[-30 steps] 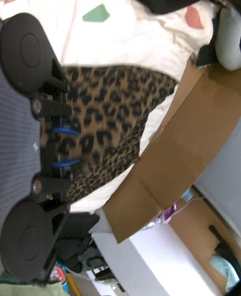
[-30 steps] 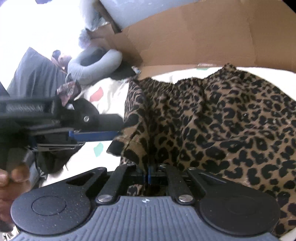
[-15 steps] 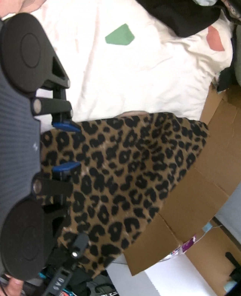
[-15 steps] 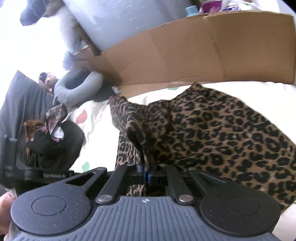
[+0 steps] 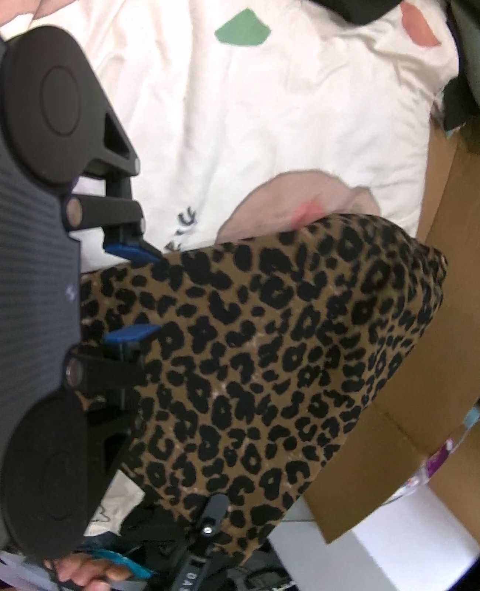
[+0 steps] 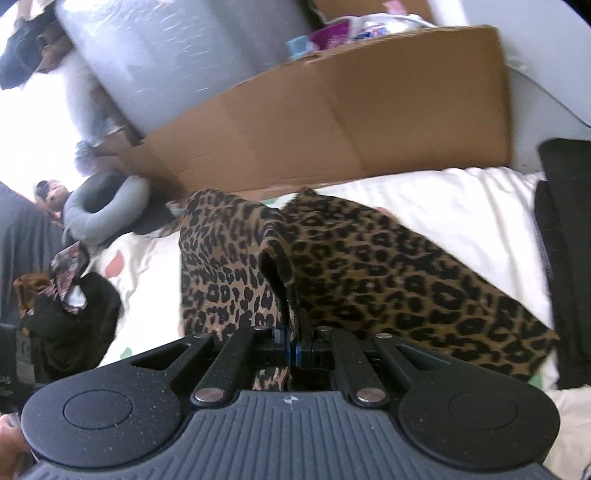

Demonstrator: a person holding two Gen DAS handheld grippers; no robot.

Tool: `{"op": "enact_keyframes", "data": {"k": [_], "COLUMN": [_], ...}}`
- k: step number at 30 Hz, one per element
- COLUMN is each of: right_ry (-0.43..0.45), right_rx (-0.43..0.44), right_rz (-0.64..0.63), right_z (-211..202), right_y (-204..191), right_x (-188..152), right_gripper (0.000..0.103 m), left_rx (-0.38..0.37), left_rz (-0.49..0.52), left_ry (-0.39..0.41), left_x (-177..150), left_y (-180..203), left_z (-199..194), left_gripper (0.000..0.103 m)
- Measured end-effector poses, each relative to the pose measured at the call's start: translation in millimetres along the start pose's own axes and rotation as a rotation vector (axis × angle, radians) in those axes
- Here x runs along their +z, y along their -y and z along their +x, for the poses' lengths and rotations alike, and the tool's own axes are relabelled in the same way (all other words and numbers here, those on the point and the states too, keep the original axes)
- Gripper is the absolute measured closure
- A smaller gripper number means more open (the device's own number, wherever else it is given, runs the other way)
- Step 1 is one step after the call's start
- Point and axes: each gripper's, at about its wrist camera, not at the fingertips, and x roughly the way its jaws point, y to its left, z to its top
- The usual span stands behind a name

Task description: Fold clothes

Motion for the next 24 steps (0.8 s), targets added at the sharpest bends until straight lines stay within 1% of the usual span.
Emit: {"op": "enact_keyframes", "data": {"k": [5, 10, 17, 19, 22, 24], "right_ry": [-0.01, -0.024, -0.059, -0.075, -0.101, -0.103], "right_rx": [-0.061, -0.106, -0.158, -0.17, -0.199, -0.196], "right_rz": [0.032, 0.049, 0.073, 0.058, -0.012, 0.01], "right_z": [1, 7, 25, 32, 40, 41], "right_y": [25, 43, 69, 71, 68, 71], "right_x": [-4, -9, -16, -19, -24, -23], "right_gripper": [0.102, 0.102, 0.102, 0.102, 0.1, 0.099], "left_rx": [-0.02, -0.026, -0.019, -0.026, -0.036, -0.039], "left_rz": [0.014, 0.032, 0.037, 0.032, 0.036, 0.038], "left_ry": [-0.06, -0.086, -0.123, -0.134, -0.147, -0.15], "left_x": [2, 0, -5, -4, -3, -4], "left_y": [-9, -8, -10, -12, -11, -12], "left_z": [4, 9, 16, 18, 22, 21], "left_gripper": [0.064, 0.061, 0.061, 0.061, 0.06, 0.059]}}
